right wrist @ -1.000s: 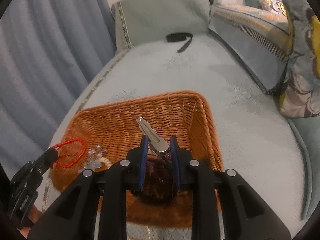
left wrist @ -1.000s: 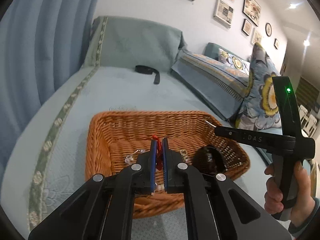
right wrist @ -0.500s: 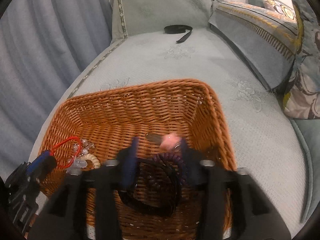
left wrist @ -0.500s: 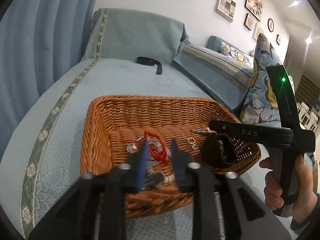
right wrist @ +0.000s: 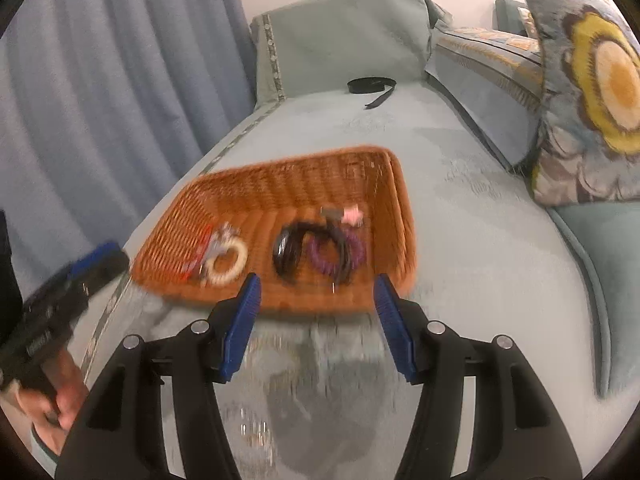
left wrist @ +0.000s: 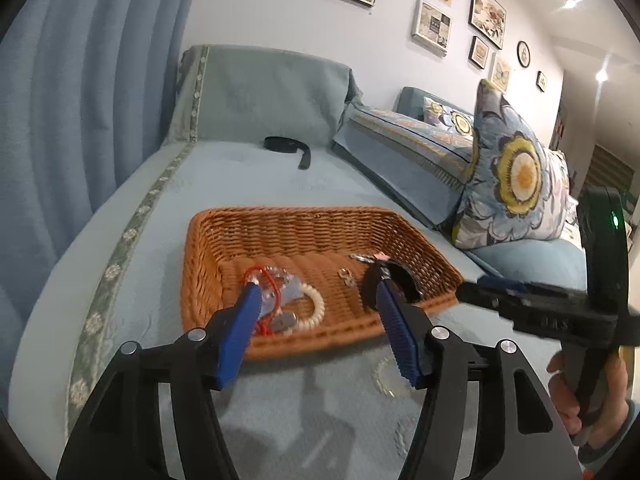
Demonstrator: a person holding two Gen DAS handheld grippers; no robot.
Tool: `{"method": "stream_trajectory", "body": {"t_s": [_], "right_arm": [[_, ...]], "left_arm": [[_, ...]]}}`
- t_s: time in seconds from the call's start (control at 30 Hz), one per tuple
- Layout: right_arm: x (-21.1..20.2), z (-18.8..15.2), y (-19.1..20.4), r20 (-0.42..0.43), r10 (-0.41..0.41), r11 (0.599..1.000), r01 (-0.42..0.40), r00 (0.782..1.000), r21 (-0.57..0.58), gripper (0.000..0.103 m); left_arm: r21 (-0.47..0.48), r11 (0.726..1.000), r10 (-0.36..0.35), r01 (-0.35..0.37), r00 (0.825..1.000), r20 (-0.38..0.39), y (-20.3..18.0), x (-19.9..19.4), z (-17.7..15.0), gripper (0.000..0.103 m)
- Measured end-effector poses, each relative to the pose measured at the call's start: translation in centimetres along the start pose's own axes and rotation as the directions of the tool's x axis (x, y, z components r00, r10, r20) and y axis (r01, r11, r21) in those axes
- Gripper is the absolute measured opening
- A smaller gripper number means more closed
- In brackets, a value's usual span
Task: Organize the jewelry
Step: 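Move the left tool to the clear bead bracelet while the right tool approaches the cream bead bracelet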
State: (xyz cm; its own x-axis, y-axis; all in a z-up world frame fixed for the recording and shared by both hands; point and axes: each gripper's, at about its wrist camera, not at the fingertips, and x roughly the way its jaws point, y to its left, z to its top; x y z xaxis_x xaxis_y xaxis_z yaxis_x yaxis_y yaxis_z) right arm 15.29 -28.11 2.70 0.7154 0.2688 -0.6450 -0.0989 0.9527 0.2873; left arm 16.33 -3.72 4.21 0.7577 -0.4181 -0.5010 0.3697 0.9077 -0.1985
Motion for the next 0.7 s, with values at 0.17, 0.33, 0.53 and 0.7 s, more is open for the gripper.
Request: {"method": "stream_trajectory", "body": {"t_s": [0.17,0.33,0.53,0.7], "right_arm": [[-1.9,-4.2,0.5,-0.020,-0.001,1.000,0.001,1.000,-0.022,0.055],[-2.1,-8.2,1.5,-0.050,0.005,0.998,-0.008,0.999,-0.060,0.055],[-1.6,-10.0,0.8,-0.063,0.025,0.999,-0.027,0.998,-0.033,0.051],[-1.5,-10.1,-0.4,-0.065,0.050,0.998,-0.048,0.997,0.031,0.051]], "left_arm": [[-0.002,1.000,-0.013,0.013,1.000,-0.017,-1.4,-2.2,-2.2,0.058],[-0.004,1.000,-0.017,0.017,0.996,-0.083,-2.7,-2.3,-5.4,0.058],[0.019,1.000,-0.011,0.015,0.981,-0.191,-4.3,0.4,-8.5,0.057],[0.092,0.996,0.028,-0.005,0.967,-0.252,-6.0,2.1,-9.1,0.053]]}}
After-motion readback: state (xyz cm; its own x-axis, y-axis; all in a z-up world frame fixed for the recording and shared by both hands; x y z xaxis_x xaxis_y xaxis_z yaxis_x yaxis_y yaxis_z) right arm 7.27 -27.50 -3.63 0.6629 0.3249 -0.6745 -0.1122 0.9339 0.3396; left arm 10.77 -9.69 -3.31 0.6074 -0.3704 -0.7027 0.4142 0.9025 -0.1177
